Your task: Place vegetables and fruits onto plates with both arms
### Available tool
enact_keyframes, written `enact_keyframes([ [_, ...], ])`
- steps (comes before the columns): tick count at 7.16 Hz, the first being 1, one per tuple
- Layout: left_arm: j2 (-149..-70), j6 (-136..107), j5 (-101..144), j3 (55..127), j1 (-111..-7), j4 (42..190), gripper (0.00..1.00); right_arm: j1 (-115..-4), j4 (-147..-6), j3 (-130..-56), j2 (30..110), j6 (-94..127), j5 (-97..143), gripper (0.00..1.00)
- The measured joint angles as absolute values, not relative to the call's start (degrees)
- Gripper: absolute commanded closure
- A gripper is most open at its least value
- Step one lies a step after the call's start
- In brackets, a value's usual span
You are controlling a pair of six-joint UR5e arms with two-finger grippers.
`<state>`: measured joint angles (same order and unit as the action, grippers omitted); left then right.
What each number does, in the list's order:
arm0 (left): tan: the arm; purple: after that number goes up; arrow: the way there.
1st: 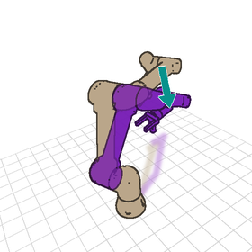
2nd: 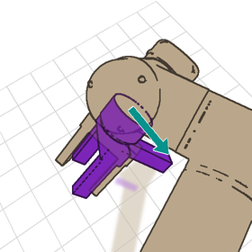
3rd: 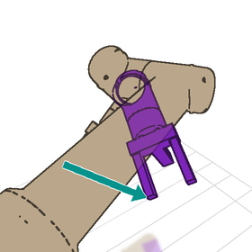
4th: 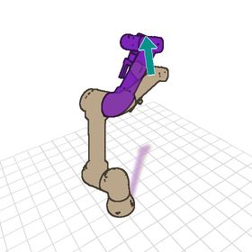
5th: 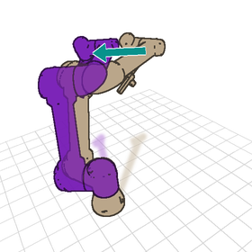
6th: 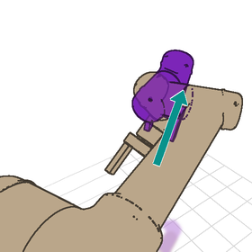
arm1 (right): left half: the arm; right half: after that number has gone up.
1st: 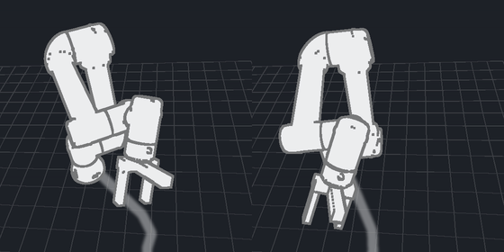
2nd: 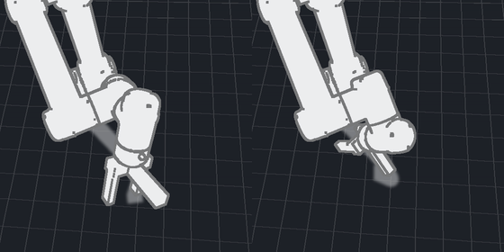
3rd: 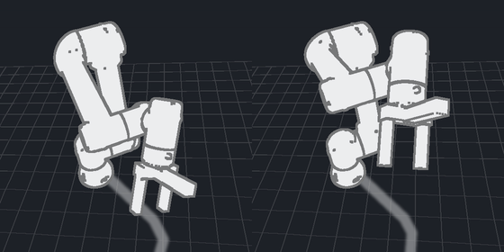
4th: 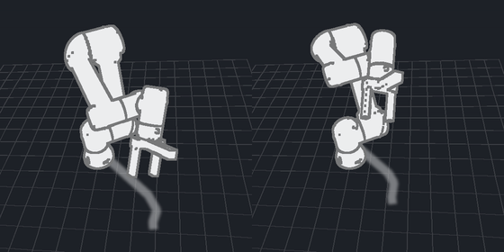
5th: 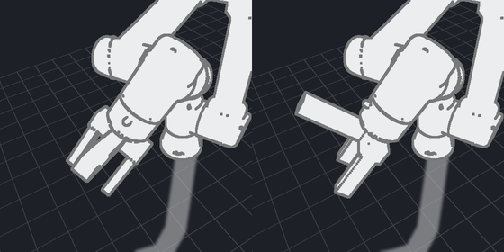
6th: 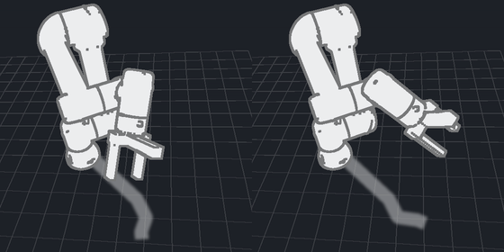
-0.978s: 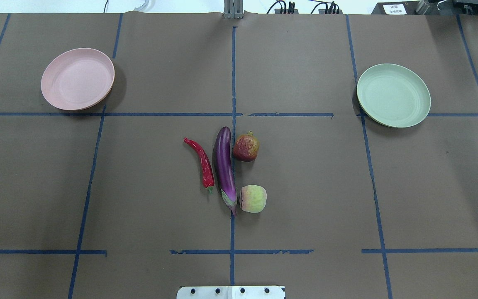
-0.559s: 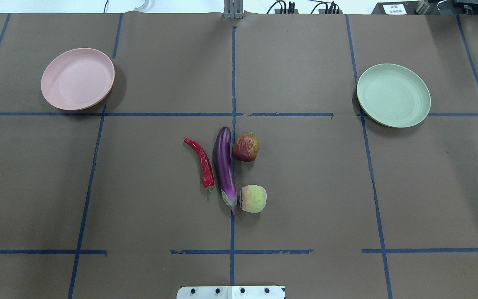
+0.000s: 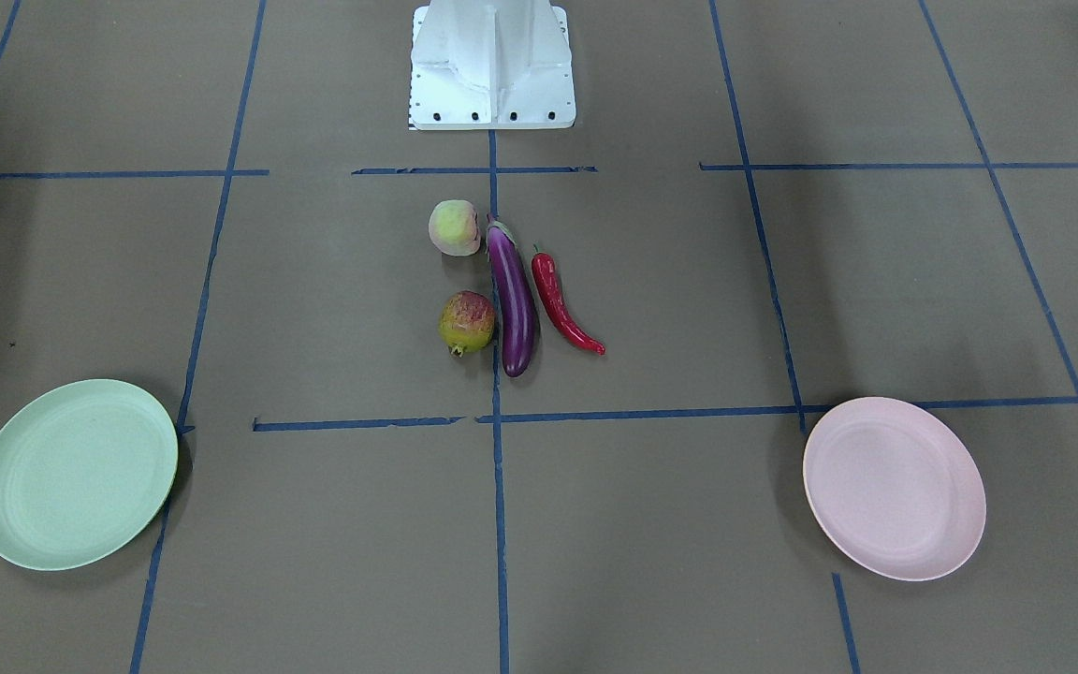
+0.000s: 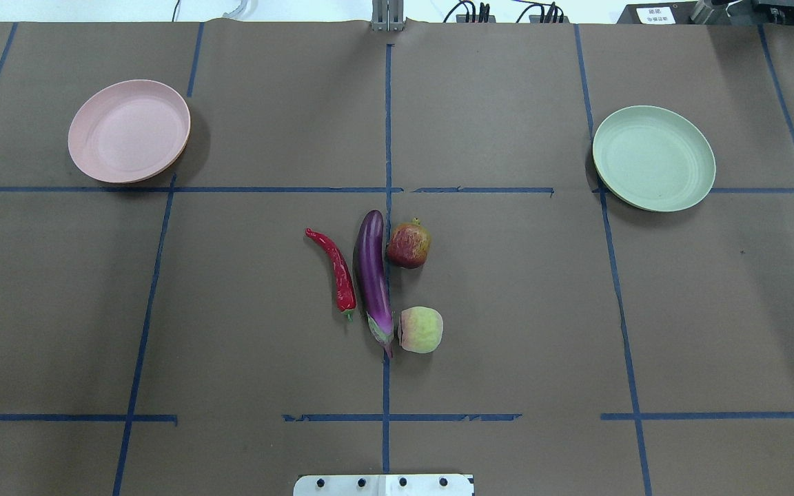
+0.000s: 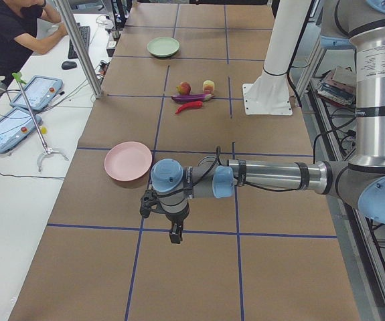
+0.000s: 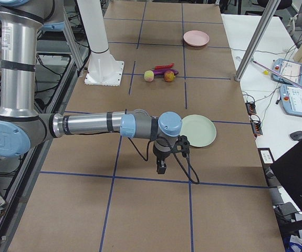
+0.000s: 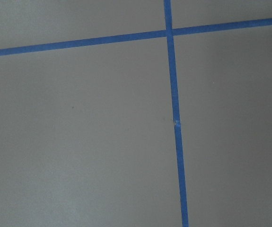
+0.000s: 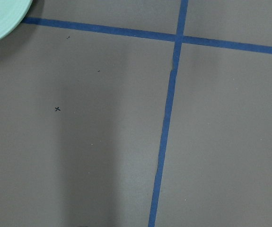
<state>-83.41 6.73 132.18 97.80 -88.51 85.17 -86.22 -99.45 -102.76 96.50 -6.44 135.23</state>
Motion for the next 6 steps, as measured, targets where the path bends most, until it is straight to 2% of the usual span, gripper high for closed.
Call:
enact_keyframes([
  [6,-83.41,7.01,132.37,96.73,-88.51,85.87,0.0,-84.24,-98.57,-105.14,95.96,-5.01,136.17,0.0],
])
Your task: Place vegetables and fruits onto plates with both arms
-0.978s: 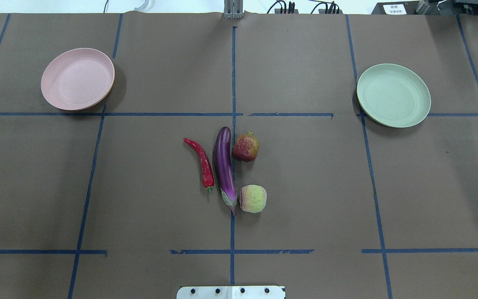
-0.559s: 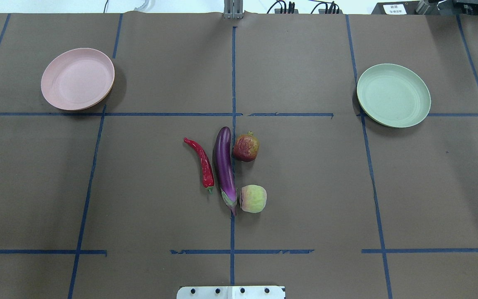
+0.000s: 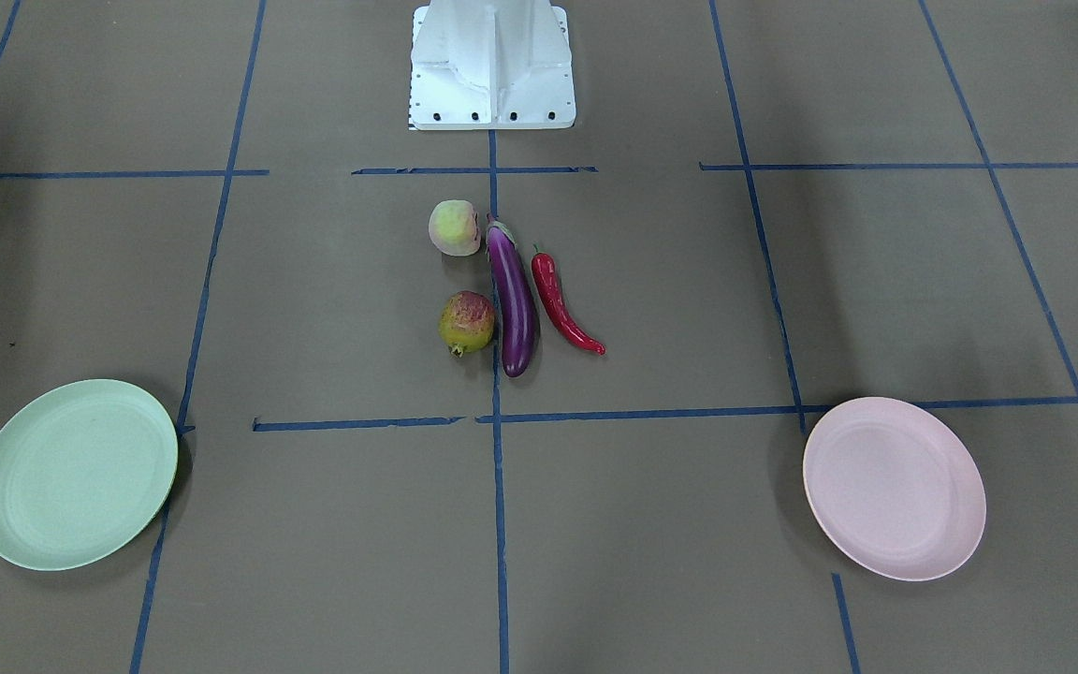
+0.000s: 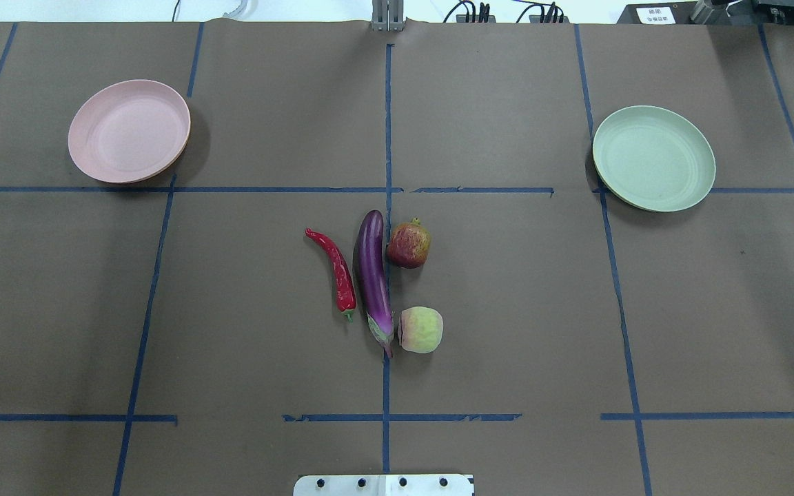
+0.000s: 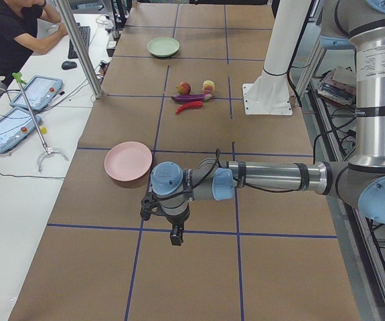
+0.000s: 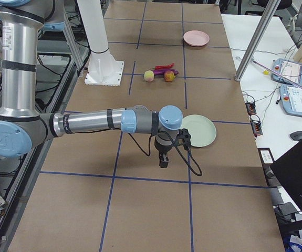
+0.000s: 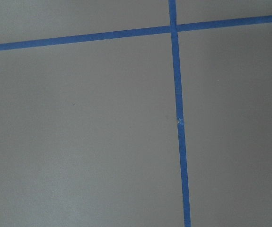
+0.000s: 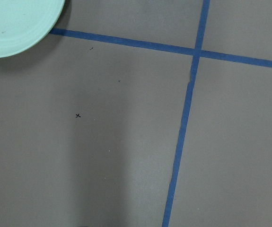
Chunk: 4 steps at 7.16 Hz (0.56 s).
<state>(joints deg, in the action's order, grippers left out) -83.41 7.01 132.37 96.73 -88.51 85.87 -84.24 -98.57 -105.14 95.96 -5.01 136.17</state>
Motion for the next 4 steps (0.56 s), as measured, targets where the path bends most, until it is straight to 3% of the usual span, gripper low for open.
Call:
enact_keyframes([
  [4,-83.4,7.03,137.65,96.59,-88.43,88.04,0.0,-69.02,-84.29,-112.03,91.4,29.38,136.15,0.0],
])
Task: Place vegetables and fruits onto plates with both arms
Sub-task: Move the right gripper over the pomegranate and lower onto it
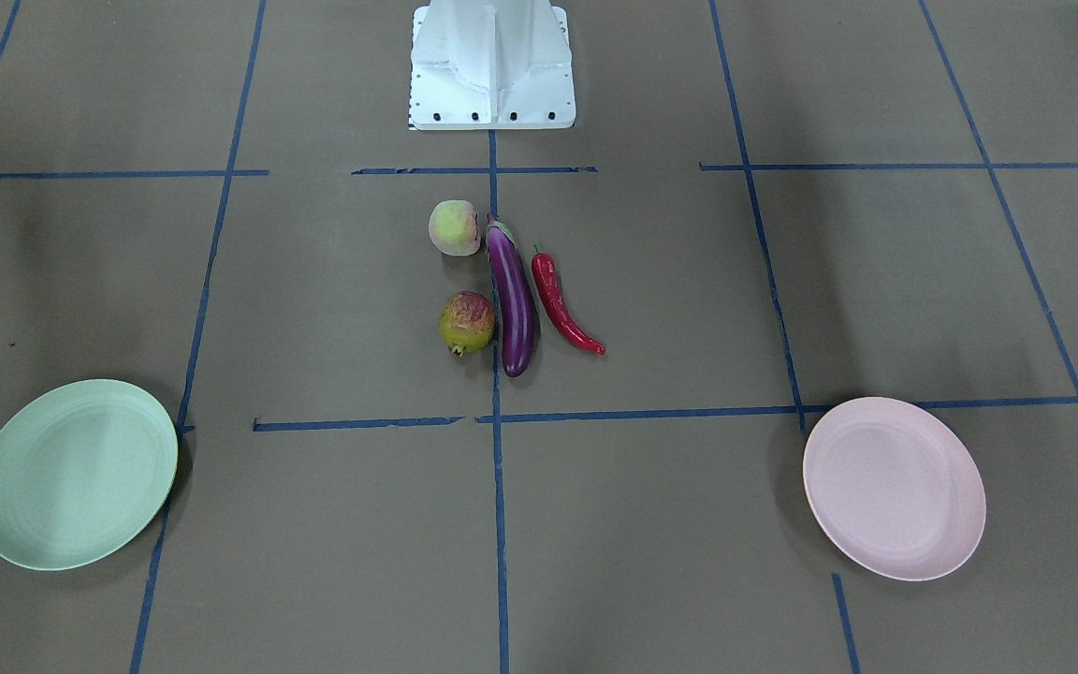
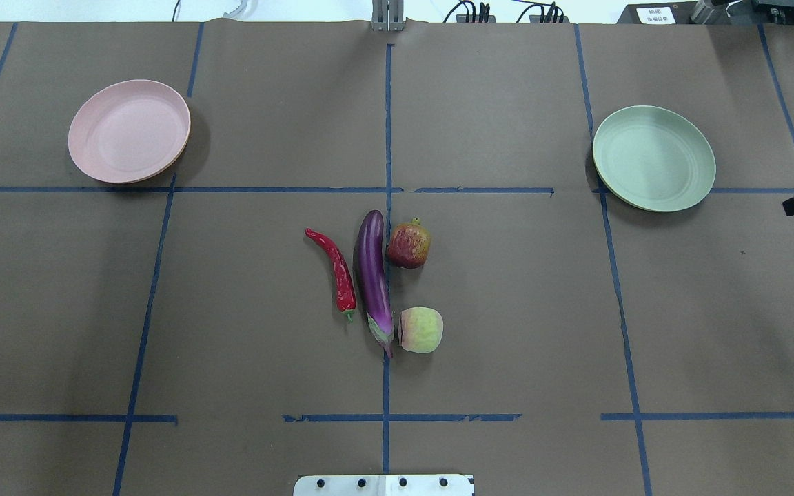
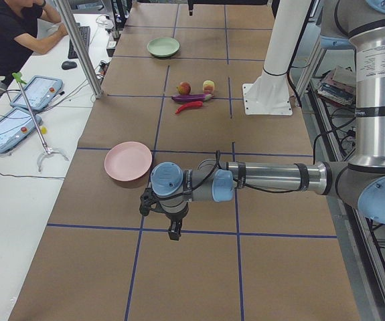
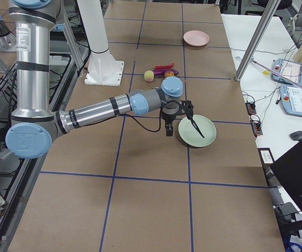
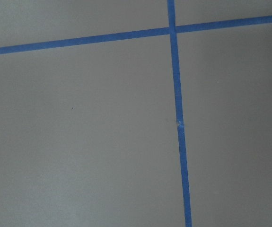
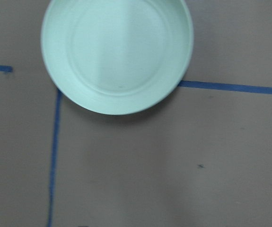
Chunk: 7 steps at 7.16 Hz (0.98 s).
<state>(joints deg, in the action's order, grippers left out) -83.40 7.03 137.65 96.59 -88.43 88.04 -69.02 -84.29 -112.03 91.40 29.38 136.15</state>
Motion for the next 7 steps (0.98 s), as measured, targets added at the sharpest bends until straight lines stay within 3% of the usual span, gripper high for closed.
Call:
enact_keyframes([
  [4,-83.4,6.88,138.56,96.62,-87.7,88.66,0.0,-48.5,-81.24,-112.1,72.52,68.73,129.0,0.0],
  [7,-83.41,6.86,138.56,96.49,-87.55,90.43,0.0,-36.91,-81.2,-102.52,58.52,82.34,115.42,0.0],
])
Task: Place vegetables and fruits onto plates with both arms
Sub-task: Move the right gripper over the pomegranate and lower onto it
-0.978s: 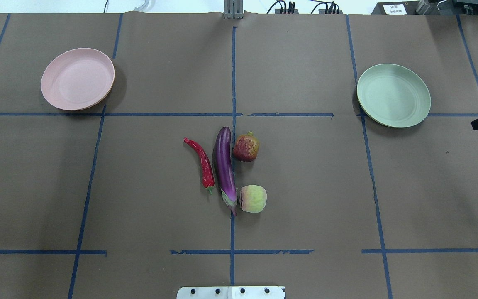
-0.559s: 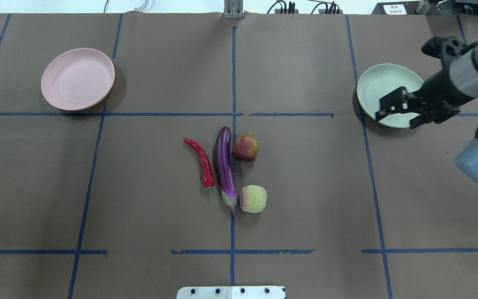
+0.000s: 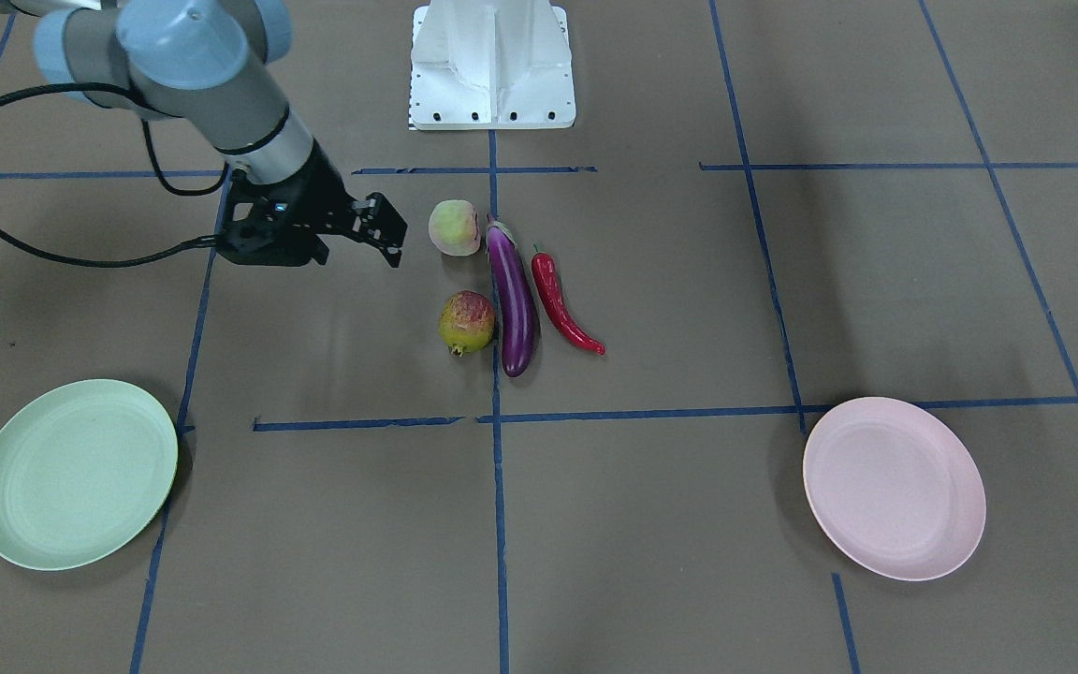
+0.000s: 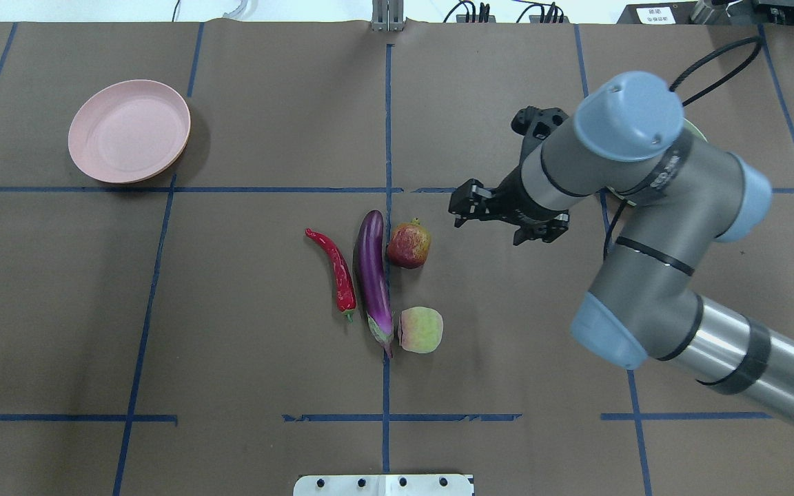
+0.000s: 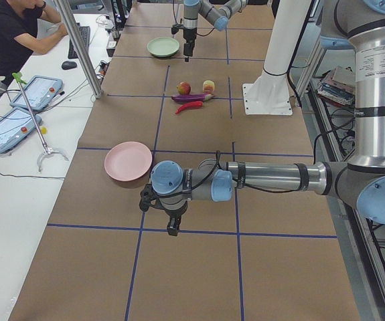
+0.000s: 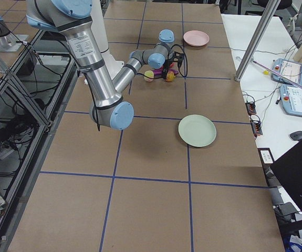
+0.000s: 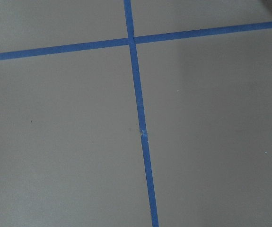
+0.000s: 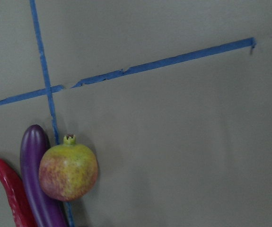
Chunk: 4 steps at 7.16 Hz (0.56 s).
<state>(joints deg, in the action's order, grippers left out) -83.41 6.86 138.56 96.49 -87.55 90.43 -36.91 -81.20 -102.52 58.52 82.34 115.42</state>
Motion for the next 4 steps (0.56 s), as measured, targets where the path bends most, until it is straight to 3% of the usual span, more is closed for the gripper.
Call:
enact_keyframes([
  [2,-83.41,6.86,138.93,96.47,-87.54,90.77,0.0,-33.7,-81.06,-94.32,51.54,86.67,109.43,0.0],
  [4,-83.41,6.85,139.25,96.43,-87.54,90.83,0.0,-31.71,-81.15,-91.3,49.41,88.81,105.06,0.0],
])
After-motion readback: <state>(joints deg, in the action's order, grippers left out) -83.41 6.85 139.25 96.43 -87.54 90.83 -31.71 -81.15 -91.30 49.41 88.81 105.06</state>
